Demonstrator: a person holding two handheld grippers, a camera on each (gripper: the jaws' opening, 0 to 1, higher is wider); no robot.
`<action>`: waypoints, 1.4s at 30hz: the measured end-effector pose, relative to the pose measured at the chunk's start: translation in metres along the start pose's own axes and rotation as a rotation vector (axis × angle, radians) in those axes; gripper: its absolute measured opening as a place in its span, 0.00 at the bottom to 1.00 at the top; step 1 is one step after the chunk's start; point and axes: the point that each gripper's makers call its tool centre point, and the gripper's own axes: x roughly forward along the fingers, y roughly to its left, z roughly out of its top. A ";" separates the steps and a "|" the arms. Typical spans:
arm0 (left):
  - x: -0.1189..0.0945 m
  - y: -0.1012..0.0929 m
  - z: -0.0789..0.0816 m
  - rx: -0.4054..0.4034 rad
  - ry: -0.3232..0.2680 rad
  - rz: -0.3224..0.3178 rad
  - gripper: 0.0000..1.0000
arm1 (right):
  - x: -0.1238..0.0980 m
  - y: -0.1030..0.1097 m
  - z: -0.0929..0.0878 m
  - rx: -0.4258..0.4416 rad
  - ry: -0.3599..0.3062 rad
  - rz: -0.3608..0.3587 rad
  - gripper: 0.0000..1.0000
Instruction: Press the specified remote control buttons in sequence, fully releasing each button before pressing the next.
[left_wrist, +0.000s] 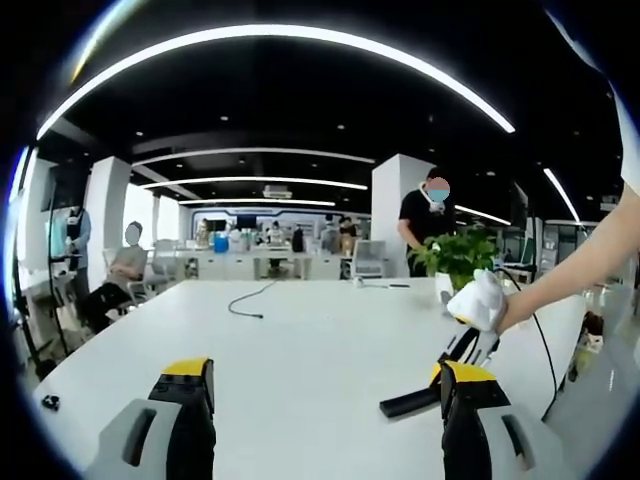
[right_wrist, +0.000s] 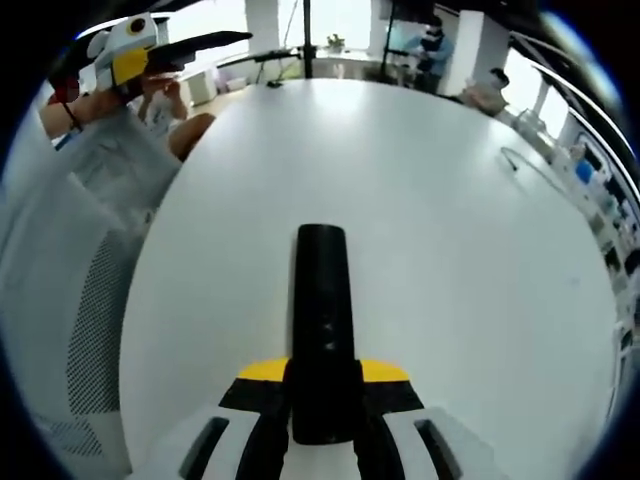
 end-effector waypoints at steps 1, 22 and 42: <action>0.000 0.000 0.000 -0.002 0.000 0.000 0.98 | 0.000 -0.001 0.000 -0.007 0.005 0.001 0.21; 0.001 0.000 -0.003 0.004 0.017 0.001 0.97 | 0.000 -0.019 -0.001 -0.025 0.048 0.012 0.21; 0.000 0.004 -0.006 0.008 0.032 0.018 0.97 | -0.001 -0.039 -0.004 -0.030 0.073 0.015 0.21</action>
